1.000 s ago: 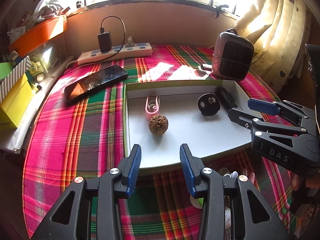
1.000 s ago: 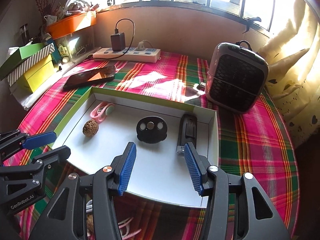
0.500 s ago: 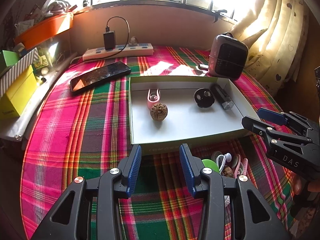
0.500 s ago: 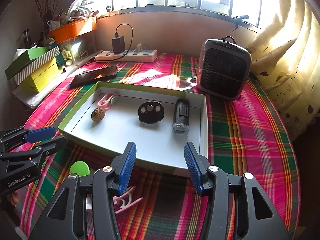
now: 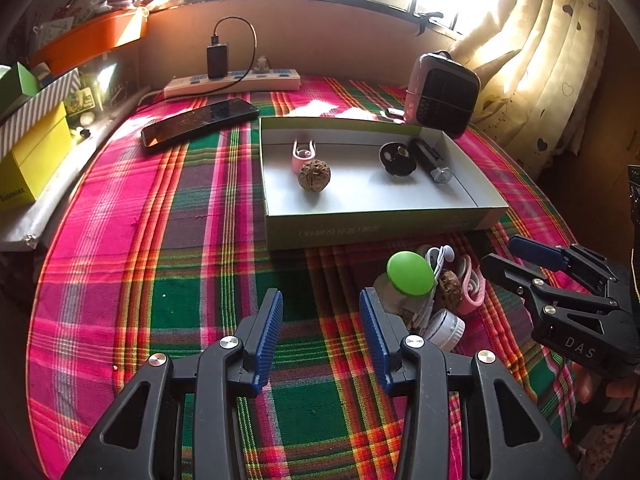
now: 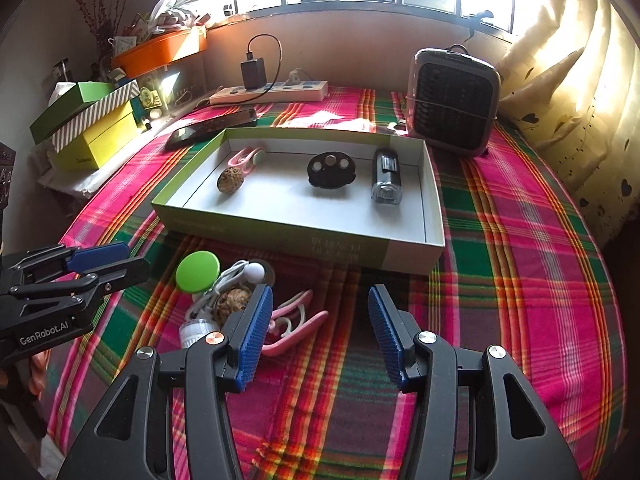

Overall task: Organize objects
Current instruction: 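Withdraw both grippers from the box toward the loose pile of objects, then close right gripper on pink clip while left gripper closes on white cylinder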

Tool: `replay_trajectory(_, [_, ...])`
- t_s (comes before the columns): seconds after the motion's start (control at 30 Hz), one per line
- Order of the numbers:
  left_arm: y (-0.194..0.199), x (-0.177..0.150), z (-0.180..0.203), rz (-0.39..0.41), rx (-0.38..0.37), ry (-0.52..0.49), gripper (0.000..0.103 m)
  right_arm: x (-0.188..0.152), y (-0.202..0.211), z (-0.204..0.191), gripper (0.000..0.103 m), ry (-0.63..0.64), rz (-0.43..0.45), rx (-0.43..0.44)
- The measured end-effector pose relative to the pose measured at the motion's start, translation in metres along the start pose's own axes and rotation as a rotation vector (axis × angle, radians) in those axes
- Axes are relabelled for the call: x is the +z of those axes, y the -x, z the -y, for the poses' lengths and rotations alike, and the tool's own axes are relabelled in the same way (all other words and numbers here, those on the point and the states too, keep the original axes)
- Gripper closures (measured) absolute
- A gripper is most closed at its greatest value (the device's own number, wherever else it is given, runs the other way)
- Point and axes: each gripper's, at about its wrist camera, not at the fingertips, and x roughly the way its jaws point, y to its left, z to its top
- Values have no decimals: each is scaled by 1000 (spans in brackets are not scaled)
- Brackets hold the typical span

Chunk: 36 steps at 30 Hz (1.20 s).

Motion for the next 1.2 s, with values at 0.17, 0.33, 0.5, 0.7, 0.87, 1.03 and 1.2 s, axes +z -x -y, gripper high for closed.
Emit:
replay_trajectory(0.17, [3,-7,-1,-6,-21,-8,64,-8,-4,-9,48,0,-12,0])
replay_trajectory(0.33, [5,-12,1,-12,-45,-23,64,-11,-7,-9,44,-19,-19,-5])
replay_trajectory(0.5, [4,-14,4,-21,-67,-37,65,-11,-7,-6,43,-27,-22,-25])
replay_trajectory(0.7, [4,-14,8,-25,-97,-57,64,-12,-4,-2,41,-30,-37,-48])
replay_trajectory(0.87, [2,-15,12,-35,-109,-64,64,-12,-5,-8,41,-17,-42,-38])
replay_trajectory(1.03, [1,-15,14,-40,-112,-71,64,-12,-15,-10,41,-10,-67,-61])
replay_trajectory(1.2, [-1,-15,16,-49,-134,-75,64,-14,-20,-1,41,-24,-86,-88])
